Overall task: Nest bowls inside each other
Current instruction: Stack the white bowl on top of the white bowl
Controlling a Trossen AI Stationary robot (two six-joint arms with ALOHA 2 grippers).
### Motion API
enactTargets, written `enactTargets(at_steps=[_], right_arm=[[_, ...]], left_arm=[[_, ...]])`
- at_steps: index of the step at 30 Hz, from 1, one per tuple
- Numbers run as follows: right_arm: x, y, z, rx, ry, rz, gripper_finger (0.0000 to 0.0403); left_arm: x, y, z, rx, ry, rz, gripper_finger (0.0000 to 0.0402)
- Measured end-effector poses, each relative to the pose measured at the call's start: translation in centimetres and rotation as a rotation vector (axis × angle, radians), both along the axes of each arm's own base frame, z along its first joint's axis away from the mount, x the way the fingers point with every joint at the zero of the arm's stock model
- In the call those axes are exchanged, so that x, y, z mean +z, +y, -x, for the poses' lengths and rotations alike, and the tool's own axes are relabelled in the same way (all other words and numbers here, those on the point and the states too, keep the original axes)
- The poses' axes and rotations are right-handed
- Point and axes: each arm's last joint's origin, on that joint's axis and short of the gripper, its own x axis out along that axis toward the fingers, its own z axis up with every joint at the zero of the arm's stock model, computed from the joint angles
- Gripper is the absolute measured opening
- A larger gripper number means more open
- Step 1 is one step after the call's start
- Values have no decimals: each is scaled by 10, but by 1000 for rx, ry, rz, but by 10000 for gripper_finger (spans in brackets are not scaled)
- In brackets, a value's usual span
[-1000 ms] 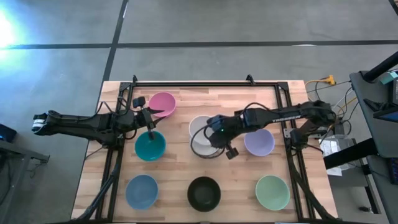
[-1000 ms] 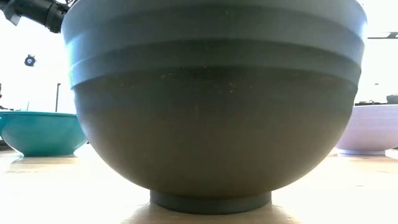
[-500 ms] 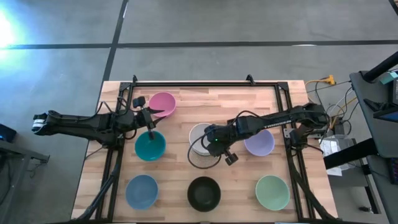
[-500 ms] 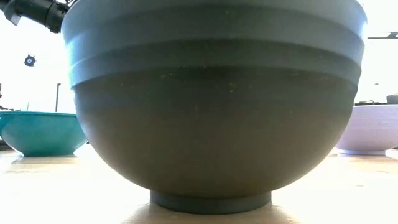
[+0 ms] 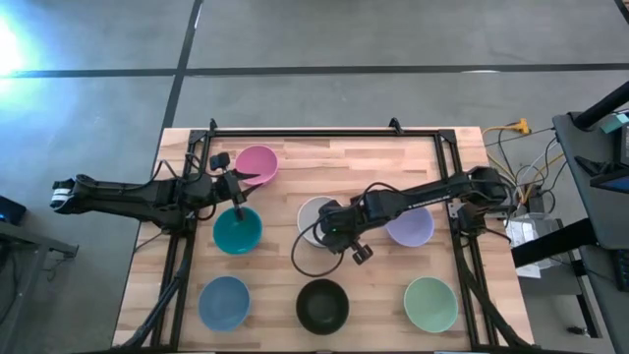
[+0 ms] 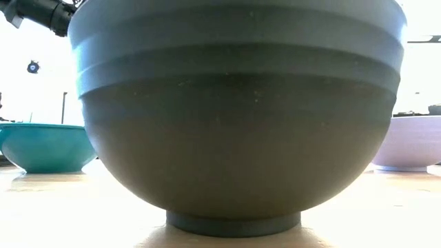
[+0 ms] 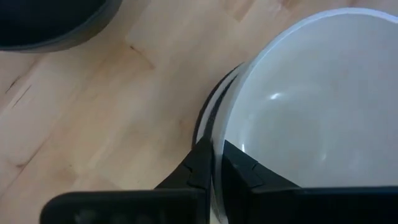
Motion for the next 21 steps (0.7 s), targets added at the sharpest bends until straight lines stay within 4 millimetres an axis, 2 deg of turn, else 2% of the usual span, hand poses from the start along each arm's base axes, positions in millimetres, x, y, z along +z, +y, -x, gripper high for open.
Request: enactTargets(at_steps=[9,13,17,21], right_arm=[[6,0,0,-46,39,-13,73],[16,2,0,-44,15,-19,86],[28,2,1,-48,-16,-27,80],[33,2,2,-43,-15,-25,52]], left_arm=[[-1,0,-1,0,4,0,95],[-1,0,-1,0,5,0,95],[-1,0,-1,-1,6,0,95],[-1,0,-1,-1,8,0,95]])
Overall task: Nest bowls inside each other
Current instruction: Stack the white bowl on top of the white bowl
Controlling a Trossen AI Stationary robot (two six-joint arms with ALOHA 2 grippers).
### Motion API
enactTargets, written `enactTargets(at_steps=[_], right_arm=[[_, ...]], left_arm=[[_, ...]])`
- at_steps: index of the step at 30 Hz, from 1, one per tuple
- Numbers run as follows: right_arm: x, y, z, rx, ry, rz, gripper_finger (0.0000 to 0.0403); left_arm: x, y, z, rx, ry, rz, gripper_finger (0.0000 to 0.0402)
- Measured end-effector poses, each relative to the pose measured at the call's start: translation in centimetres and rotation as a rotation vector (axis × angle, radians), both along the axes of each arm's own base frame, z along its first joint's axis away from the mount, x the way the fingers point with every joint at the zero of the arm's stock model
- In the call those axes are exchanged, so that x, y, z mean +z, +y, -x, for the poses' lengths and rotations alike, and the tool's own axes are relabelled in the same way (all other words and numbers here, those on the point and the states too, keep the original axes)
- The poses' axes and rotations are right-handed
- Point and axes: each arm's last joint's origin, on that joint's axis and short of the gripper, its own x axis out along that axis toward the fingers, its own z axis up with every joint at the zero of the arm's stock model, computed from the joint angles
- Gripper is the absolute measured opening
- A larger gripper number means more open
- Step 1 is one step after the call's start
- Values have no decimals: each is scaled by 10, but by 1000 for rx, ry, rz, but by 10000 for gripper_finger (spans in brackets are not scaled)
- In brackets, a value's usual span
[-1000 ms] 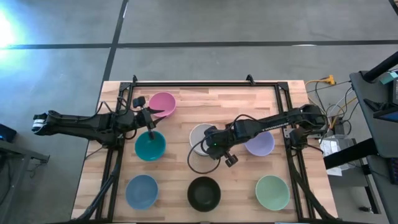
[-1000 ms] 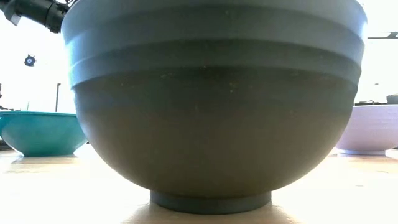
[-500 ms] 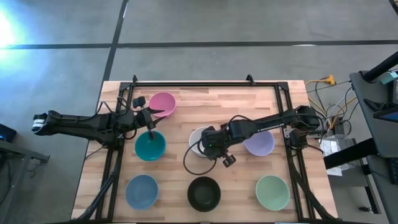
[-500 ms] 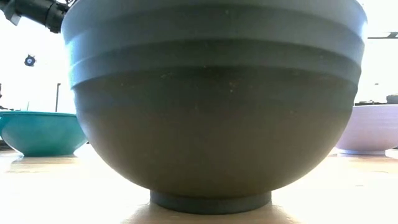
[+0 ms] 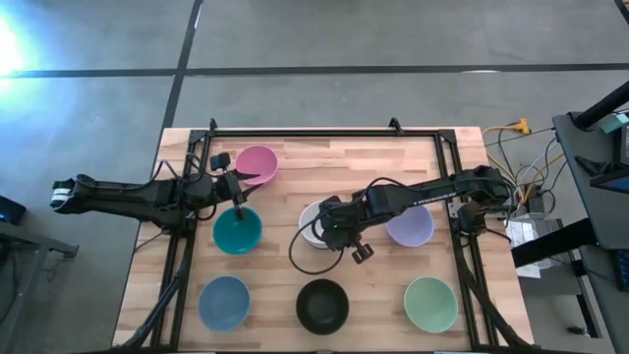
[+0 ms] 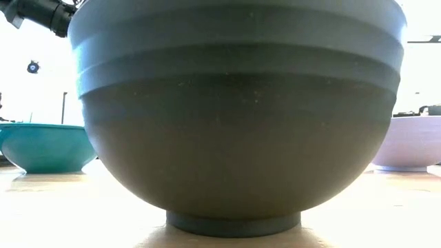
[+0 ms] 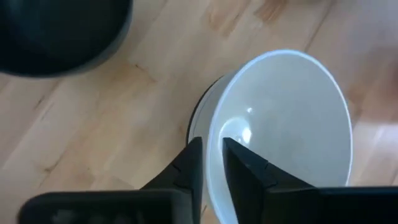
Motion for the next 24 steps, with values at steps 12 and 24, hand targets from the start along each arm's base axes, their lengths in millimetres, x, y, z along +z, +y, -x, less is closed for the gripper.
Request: enactTargets(at_steps=[12,24], right_arm=[[-18,1,-6,19,55,17,9],[-16,1,-8,25,21,14,9]], left_arm=[[0,0,0,0,-1,0,95],[0,0,0,1,-1,0,95]])
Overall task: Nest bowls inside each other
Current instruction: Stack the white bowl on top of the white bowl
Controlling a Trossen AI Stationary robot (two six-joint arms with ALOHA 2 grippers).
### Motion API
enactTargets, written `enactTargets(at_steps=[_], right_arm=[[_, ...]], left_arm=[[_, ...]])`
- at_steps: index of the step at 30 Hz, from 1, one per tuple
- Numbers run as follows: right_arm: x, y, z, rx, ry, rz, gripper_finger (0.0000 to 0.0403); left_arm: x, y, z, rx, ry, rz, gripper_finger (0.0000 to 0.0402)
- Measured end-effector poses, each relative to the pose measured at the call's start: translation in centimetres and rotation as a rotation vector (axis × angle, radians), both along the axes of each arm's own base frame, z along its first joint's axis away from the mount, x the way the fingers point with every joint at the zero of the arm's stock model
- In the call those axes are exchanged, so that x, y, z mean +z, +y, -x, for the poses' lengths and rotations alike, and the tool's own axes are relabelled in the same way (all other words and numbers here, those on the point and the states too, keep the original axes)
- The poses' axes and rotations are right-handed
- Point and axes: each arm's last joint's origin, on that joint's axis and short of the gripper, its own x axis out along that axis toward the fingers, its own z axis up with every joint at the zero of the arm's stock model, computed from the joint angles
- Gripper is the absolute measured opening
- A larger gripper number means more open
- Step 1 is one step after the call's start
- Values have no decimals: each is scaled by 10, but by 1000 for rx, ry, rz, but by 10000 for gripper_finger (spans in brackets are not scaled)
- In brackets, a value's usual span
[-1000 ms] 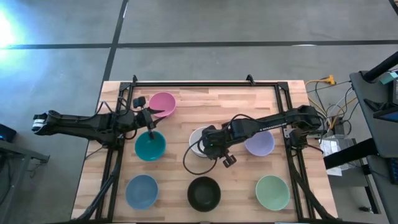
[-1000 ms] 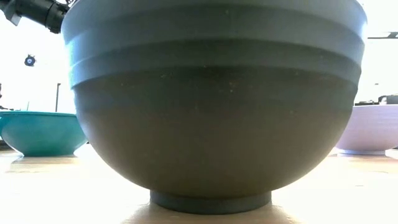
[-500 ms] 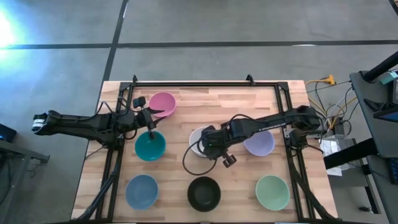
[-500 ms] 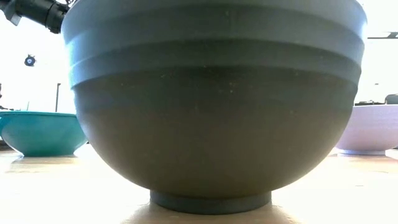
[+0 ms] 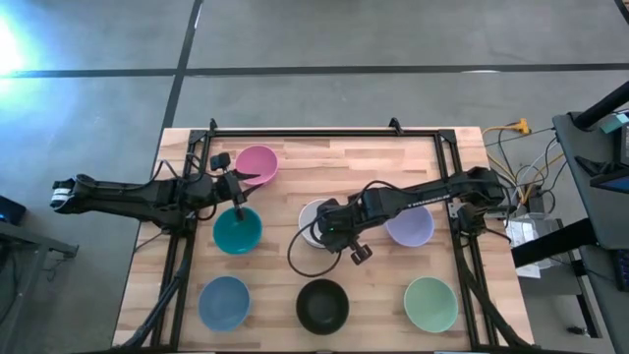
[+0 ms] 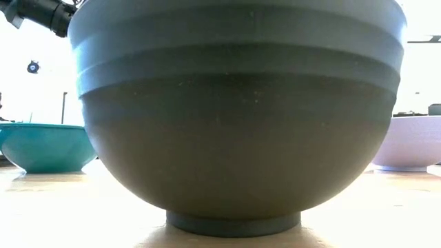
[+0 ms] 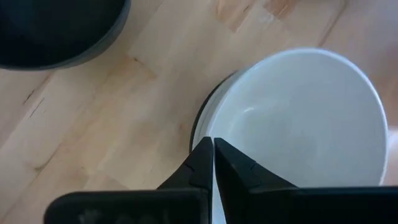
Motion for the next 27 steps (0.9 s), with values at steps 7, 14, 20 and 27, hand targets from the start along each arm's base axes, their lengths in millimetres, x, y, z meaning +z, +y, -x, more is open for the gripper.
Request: enactTargets(at_steps=[7,14,20,27], right_arm=[[-2,1,-3,21,-24,-5,9],[-4,2,-4,29,-28,-26,9],[-9,2,-5,30,-43,-28,9],[-10,2,-5,29,-41,-26,9]], left_arm=[[0,0,0,0,0,0,95],[0,0,0,0,0,0,95],[0,0,0,0,0,0,95],[0,0,0,-1,0,0,95]])
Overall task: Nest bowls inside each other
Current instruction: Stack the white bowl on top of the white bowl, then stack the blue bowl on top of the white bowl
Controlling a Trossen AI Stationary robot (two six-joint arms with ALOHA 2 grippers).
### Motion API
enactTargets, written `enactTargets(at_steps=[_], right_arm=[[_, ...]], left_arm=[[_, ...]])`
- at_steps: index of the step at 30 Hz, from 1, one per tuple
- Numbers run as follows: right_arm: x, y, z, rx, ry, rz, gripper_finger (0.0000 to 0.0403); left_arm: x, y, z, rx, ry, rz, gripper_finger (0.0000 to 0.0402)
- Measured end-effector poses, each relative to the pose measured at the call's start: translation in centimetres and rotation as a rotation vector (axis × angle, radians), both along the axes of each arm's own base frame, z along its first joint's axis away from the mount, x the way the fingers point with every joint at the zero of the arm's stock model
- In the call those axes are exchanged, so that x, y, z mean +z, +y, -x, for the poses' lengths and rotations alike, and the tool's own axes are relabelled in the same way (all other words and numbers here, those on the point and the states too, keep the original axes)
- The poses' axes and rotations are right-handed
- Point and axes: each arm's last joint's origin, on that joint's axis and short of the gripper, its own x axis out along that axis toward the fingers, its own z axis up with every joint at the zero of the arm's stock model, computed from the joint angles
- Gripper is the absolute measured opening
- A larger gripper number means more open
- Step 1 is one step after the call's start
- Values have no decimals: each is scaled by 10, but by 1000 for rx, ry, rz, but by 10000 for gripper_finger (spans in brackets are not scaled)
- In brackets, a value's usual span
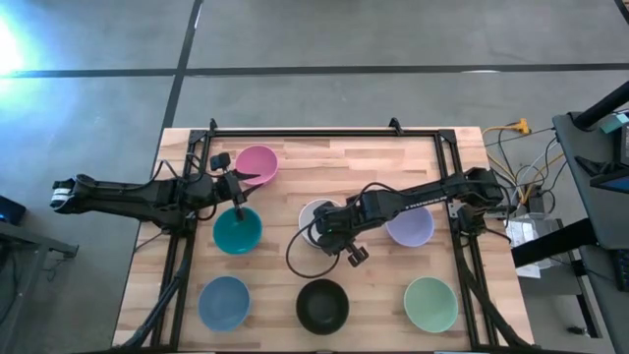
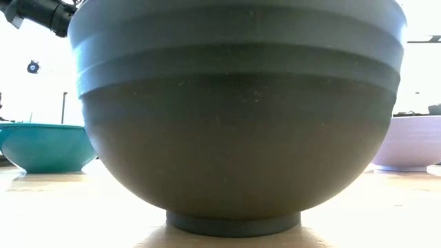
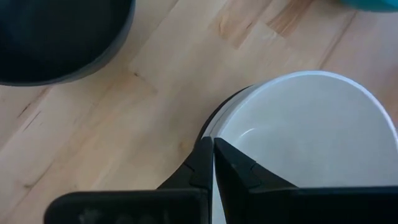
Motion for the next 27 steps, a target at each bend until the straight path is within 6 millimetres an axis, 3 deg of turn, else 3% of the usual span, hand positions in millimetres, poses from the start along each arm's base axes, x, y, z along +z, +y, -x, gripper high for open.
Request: enactTargets(at_steps=[9,14,19,22,27], right_arm=[[-3,0,-1,-27,-15,-8,9],[22,-3,8,-114,-75,-55,9],[37,-1,33,-193,-113,-121,9],[33,-2,52,-221,-140,-153,9],[15,-9,87,-284,-265,-213,9]], left_arm=[[0,0,0,1,4,2,95],[-10,-2,4,-49,96,66,95],[-18,-7,6,-209,162,199,95],[-25,-10,6,-276,248,235,95],[-20,-9,2,-205,470,336,95]])
